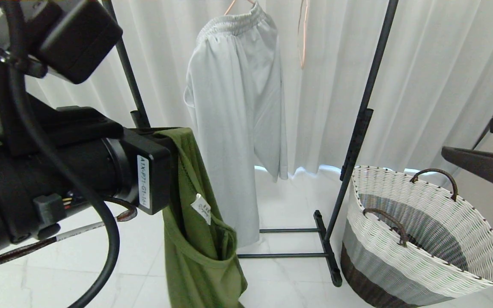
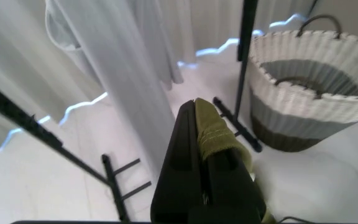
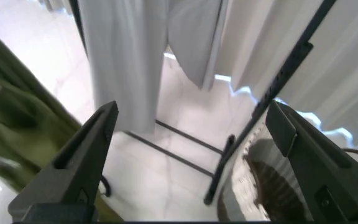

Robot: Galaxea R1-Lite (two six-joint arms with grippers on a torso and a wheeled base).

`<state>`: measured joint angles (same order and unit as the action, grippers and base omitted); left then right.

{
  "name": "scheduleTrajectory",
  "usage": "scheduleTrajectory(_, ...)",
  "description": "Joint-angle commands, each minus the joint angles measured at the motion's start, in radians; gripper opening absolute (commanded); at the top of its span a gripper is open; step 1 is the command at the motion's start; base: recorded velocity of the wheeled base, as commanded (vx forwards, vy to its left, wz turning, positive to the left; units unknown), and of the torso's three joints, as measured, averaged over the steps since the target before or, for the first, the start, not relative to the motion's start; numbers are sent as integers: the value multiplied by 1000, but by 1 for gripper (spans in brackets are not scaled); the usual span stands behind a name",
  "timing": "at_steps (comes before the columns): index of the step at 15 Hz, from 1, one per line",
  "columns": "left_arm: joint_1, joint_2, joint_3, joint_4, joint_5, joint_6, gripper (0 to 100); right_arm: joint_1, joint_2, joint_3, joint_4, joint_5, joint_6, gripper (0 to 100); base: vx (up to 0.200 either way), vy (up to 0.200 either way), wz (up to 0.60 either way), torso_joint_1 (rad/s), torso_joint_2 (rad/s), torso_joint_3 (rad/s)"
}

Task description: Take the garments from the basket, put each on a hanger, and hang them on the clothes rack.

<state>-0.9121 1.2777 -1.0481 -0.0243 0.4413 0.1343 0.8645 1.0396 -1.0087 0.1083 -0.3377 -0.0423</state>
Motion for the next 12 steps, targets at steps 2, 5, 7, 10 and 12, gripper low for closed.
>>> scheduleTrajectory(2,6,-9,16,-2,1,25,0,-186,-9,12,149,-7,-76,100,0,0,0,0,0,0)
scheduleTrajectory(5,25,-38,49,-2,-3,85,0,-394,-26,18,268,-9,-197,100,0,0,0,0,0,0)
scheduleTrajectory(7,29,-40,54,-3,-3,87,0,-441,-27,44,255,-11,-212,100,0,0,0,0,0,0)
scheduleTrajectory(10,29,-37,54,-3,-3,87,0,-479,-27,71,246,-11,-212,100,0,200,0,5,2,6)
scheduleTrajectory(12,29,-35,53,-3,-3,87,0,-490,-27,79,245,-12,-212,100,0,200,0,5,0,2)
